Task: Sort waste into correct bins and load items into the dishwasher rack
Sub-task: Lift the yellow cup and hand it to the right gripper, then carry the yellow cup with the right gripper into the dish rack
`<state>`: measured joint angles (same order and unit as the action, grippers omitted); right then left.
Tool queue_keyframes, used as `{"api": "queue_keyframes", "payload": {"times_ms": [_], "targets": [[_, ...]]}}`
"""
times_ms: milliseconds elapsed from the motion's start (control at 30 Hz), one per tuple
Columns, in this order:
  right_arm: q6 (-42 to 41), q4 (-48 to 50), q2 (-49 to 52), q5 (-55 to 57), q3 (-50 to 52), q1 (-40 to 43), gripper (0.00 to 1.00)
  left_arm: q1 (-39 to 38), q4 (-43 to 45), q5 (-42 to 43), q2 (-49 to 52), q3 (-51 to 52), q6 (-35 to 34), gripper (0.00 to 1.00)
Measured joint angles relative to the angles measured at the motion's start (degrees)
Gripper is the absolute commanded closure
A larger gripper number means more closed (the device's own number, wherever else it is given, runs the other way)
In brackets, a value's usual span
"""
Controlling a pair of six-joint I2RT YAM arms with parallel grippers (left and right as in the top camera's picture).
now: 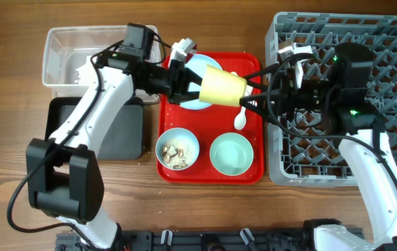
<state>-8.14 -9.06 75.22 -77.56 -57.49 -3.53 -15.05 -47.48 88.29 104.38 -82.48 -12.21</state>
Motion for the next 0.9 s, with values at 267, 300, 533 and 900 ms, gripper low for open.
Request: {"api": "queue_keyframes", "payload": {"times_ms": [267, 300, 533, 900], "targets": [[-3.2, 1.0, 0.0, 3.1, 0.0, -4.7, 0.23, -1.2, 0.0, 0.3, 0.0, 0.0, 0.2, 0.96], [-3.4, 1.0, 0.0, 3.8, 0.0, -5.0, 0.25, -1.2, 0.0, 0.5, 0.0, 0.0, 0.2, 0.96], [-4.3, 1.1, 0.0, 6.2, 0.0, -6.1, 0.4, -1.1, 0.0, 0.8, 0.0, 0.0, 0.5, 0.85], [-5.8, 2.1, 0.0, 8.5, 0.0, -4.0, 0.55, -1.2, 0.0, 0.7, 0.0, 0.0, 0.8, 0.47]]}}
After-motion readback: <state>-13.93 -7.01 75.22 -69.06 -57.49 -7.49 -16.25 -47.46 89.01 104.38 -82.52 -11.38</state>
